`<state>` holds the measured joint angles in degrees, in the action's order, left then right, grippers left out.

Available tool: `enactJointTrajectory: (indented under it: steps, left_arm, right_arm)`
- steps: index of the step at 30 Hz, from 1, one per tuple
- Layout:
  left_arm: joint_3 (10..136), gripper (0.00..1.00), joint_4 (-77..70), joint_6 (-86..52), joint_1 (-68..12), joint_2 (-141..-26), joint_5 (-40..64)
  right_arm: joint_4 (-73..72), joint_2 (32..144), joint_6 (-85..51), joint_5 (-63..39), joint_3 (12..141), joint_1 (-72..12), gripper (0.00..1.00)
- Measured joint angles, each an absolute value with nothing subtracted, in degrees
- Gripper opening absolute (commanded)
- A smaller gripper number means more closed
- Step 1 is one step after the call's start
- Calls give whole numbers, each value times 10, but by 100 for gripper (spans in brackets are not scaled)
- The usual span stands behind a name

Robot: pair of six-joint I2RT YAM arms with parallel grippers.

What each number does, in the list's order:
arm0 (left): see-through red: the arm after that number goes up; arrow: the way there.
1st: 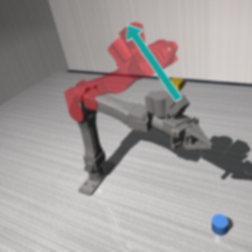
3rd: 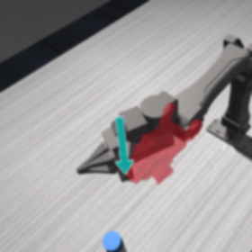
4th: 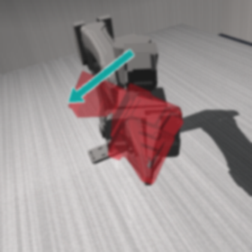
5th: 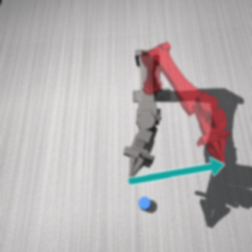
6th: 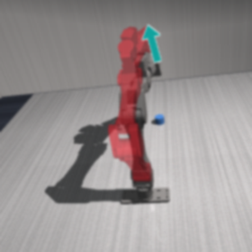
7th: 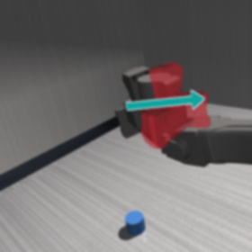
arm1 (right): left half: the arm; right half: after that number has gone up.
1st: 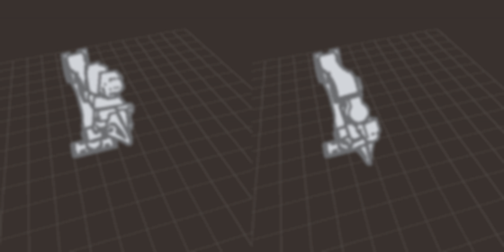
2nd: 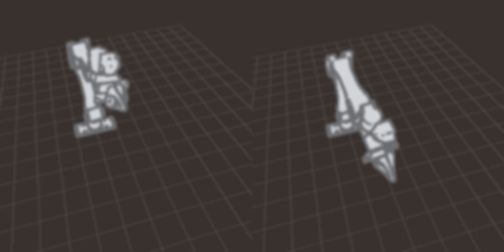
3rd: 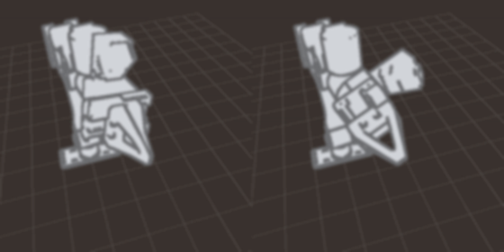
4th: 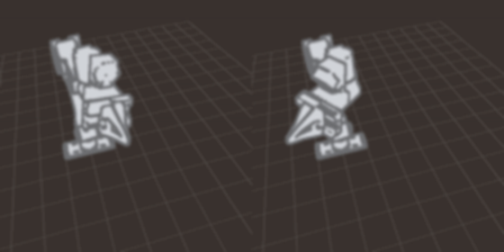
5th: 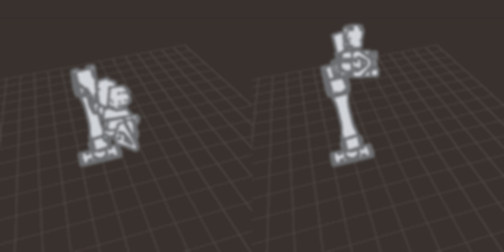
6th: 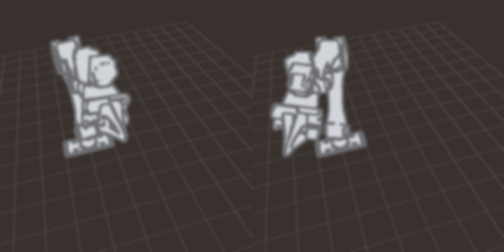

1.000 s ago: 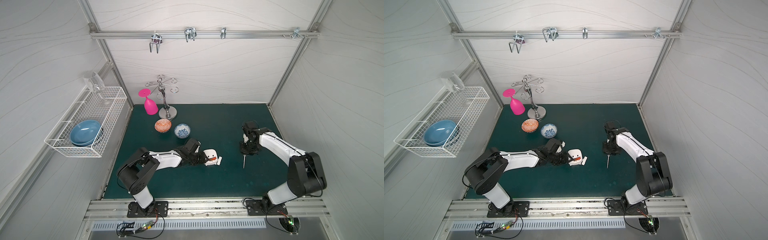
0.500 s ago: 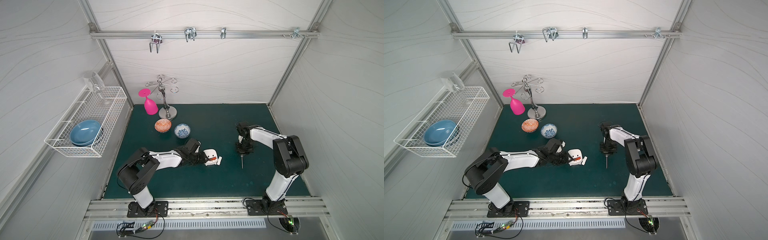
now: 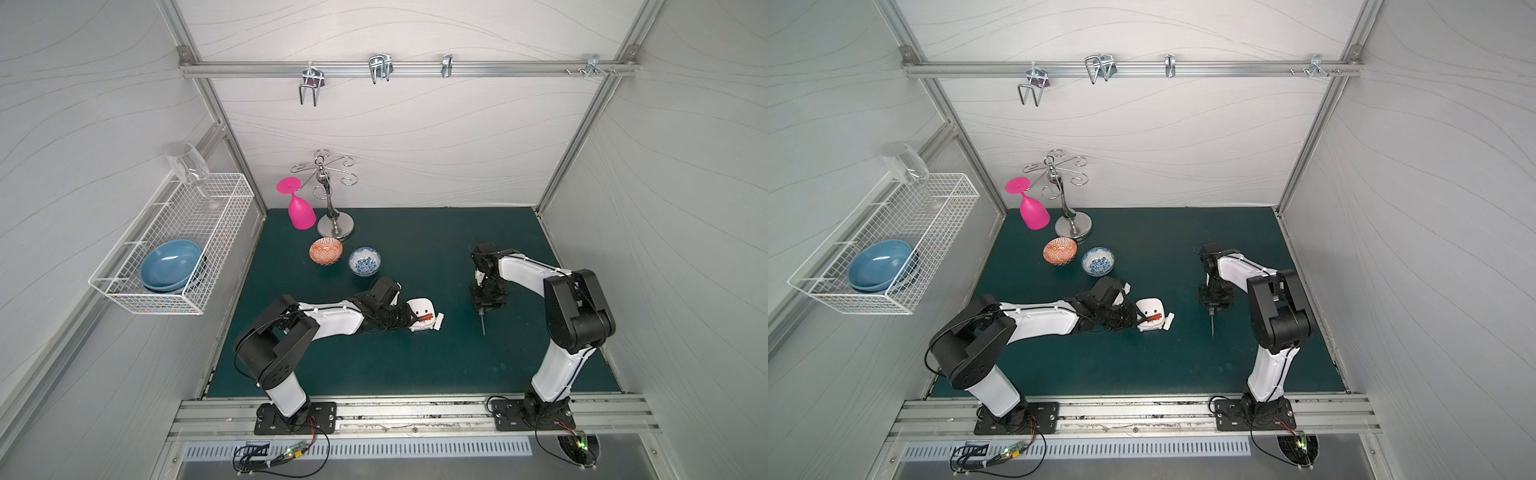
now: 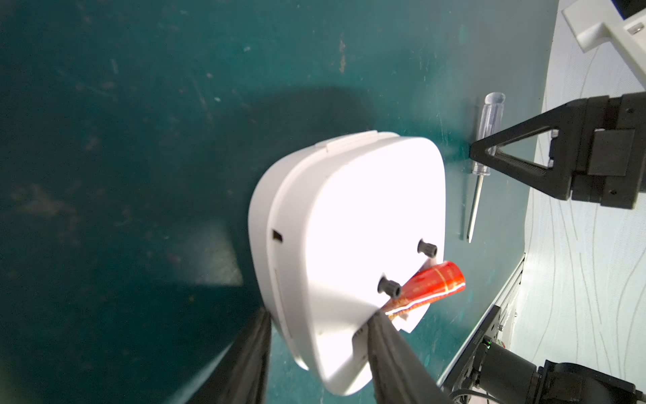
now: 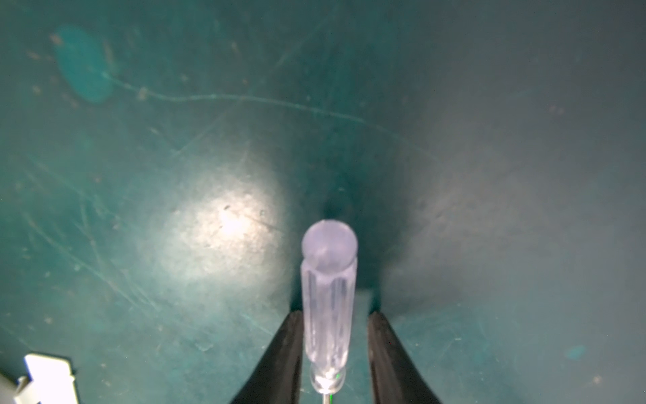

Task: Remove the battery from the alarm
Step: Place the screwdriver at the center of the board, then remove the battery from the alarm.

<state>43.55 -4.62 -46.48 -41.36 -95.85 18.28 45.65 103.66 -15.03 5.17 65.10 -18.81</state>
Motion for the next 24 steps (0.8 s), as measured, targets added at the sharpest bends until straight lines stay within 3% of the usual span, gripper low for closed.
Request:
enactJointTrajectory:
  steps: [6, 12, 24]
  left_arm:
    - [435, 49, -46, -465, -414, -958, 182]
    - [435, 49, -46, -465, -414, -958, 182]
    - [435, 49, -46, -465, -414, -958, 182]
  right_arm:
    - [455, 978, -121, 63, 651, -223, 46]
    - [438, 891, -25, 51, 652, -327, 50]
    - [419, 908, 149, -86, 651, -418, 51]
